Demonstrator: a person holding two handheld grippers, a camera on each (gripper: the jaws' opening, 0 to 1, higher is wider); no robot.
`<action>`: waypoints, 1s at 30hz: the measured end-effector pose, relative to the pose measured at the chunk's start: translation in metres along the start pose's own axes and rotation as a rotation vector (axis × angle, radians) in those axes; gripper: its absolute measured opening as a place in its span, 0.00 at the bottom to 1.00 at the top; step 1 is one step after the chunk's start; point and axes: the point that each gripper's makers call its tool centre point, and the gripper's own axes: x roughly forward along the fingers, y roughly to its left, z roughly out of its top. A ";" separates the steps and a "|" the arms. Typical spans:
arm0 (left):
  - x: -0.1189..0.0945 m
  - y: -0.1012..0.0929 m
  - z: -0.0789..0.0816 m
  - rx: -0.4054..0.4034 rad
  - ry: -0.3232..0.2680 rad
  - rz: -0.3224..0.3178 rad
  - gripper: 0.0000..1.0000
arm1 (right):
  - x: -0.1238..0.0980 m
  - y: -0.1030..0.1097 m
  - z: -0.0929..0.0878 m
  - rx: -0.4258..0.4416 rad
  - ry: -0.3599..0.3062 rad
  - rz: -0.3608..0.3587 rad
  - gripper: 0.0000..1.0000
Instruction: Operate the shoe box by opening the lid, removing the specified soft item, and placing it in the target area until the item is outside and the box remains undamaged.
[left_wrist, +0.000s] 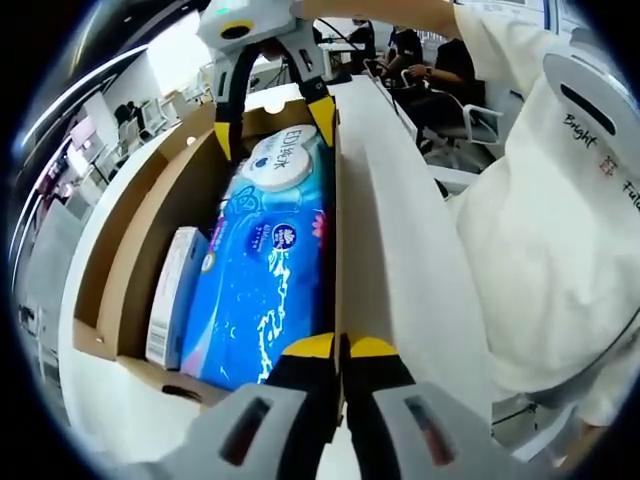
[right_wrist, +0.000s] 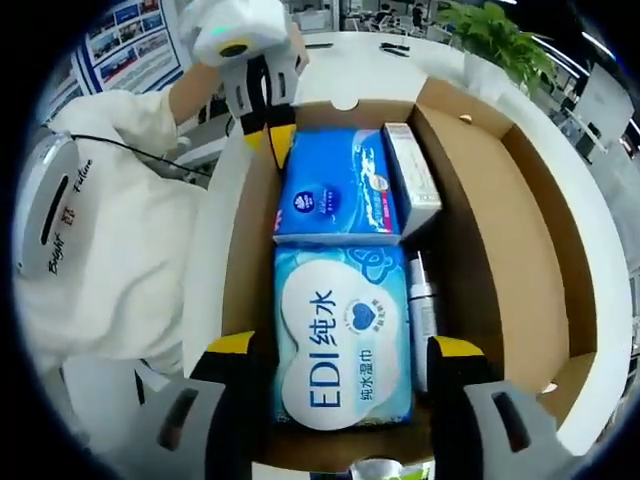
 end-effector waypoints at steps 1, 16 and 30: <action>0.000 0.000 0.000 0.000 0.000 0.001 0.01 | 0.002 0.002 0.001 -0.002 -0.004 0.007 0.65; 0.000 0.001 0.001 0.000 -0.002 0.004 0.01 | 0.026 0.003 -0.004 0.003 0.096 -0.011 0.62; 0.000 0.002 0.000 0.002 -0.002 0.006 0.01 | 0.034 0.007 -0.010 0.016 0.199 0.028 0.64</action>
